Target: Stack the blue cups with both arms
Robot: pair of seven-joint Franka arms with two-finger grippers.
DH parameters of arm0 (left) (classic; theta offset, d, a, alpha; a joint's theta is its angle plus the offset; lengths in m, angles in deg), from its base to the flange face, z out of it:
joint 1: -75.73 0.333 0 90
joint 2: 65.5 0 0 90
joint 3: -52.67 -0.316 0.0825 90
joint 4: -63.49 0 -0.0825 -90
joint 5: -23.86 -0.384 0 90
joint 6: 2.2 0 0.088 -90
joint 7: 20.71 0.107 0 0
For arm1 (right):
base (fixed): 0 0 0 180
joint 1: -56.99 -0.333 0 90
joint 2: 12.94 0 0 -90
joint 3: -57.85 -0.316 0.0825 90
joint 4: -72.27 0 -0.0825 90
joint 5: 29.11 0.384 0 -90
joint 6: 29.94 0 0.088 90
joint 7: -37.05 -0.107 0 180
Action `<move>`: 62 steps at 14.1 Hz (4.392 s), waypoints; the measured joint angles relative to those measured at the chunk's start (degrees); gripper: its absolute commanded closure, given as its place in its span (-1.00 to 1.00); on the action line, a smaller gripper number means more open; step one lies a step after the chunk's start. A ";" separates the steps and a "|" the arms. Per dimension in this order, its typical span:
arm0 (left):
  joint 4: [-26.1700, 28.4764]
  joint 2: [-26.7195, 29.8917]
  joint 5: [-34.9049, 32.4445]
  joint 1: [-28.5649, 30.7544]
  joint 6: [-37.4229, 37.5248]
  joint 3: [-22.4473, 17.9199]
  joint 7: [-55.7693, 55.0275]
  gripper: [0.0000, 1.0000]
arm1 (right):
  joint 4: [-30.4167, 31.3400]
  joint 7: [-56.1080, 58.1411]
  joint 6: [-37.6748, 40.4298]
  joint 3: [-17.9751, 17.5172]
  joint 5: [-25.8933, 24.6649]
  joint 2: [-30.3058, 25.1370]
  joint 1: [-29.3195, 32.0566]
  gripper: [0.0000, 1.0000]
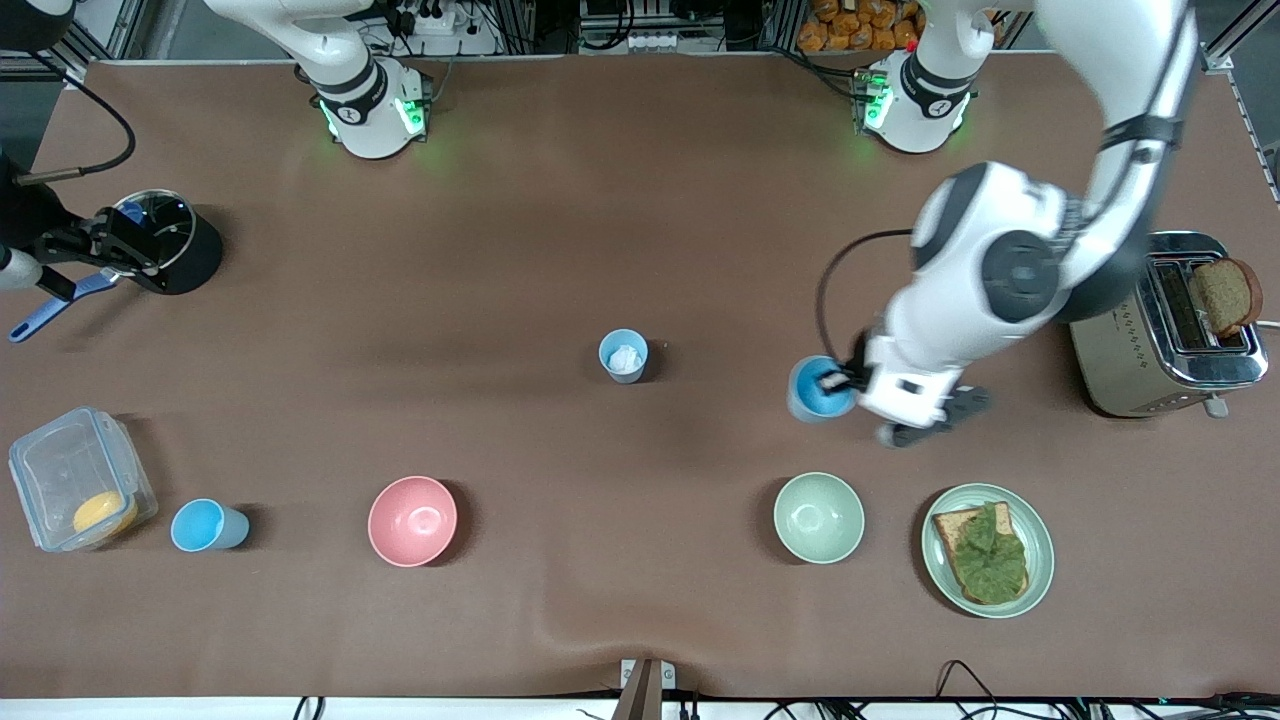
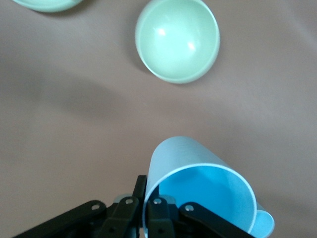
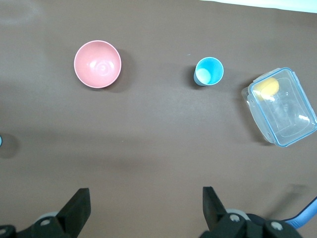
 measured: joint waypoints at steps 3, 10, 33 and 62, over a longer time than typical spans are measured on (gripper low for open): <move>-2.04 -3.25 0.01 -6.58 -1.56 0.00 -5.18 1.00 | -0.06 -0.08 0.00 0.01 -0.02 -0.07 0.61 -1.00; -3.07 -7.69 0.01 -14.11 -7.02 -0.05 -7.85 1.00 | -0.07 -0.08 -0.03 -1.93 -0.02 -0.16 4.63 -1.00; -4.42 -15.04 0.01 -20.52 -14.09 -0.27 -7.85 -1.00 | -1.33 -0.67 2.86 -1.56 0.06 -0.17 3.69 -1.00; -4.16 27.47 -0.56 4.93 31.93 -20.05 46.41 -1.00 | -2.45 -0.84 5.15 -1.54 0.93 -0.14 3.27 -1.00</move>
